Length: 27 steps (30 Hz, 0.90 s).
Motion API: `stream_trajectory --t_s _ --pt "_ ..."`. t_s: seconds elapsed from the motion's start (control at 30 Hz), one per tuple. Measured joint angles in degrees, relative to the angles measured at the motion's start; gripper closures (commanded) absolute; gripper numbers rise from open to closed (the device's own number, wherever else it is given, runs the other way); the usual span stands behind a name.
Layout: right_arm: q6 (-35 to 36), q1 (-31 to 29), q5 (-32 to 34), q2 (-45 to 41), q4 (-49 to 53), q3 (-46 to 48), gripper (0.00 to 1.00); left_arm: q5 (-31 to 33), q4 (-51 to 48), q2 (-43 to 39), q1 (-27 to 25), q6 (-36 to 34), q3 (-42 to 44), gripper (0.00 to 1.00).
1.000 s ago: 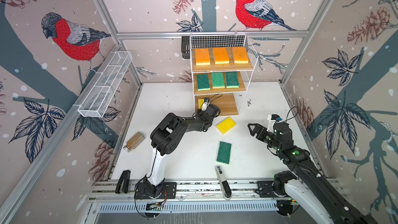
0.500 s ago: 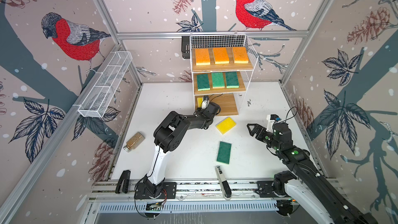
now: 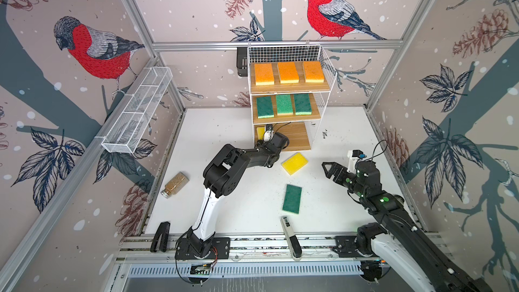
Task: Place and organize the cleaning sponges onto the shelf
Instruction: 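Lower the yellow sponge onto the bottom shelf with the left gripper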
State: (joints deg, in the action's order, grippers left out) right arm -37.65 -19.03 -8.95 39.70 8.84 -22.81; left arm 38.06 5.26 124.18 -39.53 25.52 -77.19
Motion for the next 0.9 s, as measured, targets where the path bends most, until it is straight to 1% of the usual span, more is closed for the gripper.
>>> stream_trajectory --t_s 0.23,0.53,0.6,0.9 --pt "-0.1 0.0 0.0 -0.1 0.0 0.0 0.06 1.2 -1.0 0.0 0.0 1.6 -0.1 0.23" --pt "-0.5 0.0 -0.1 -1.1 0.0 0.1 0.07 1.5 -2.3 -0.7 0.0 3.1 0.3 0.23" --pt "-1.4 -0.1 -0.1 -1.3 0.0 0.1 0.07 1.4 -2.7 -1.1 0.0 3.2 0.7 0.23" --pt "-1.5 -0.2 -0.2 -1.7 0.2 0.3 0.07 0.6 -3.0 -1.5 0.0 3.1 1.1 0.25"
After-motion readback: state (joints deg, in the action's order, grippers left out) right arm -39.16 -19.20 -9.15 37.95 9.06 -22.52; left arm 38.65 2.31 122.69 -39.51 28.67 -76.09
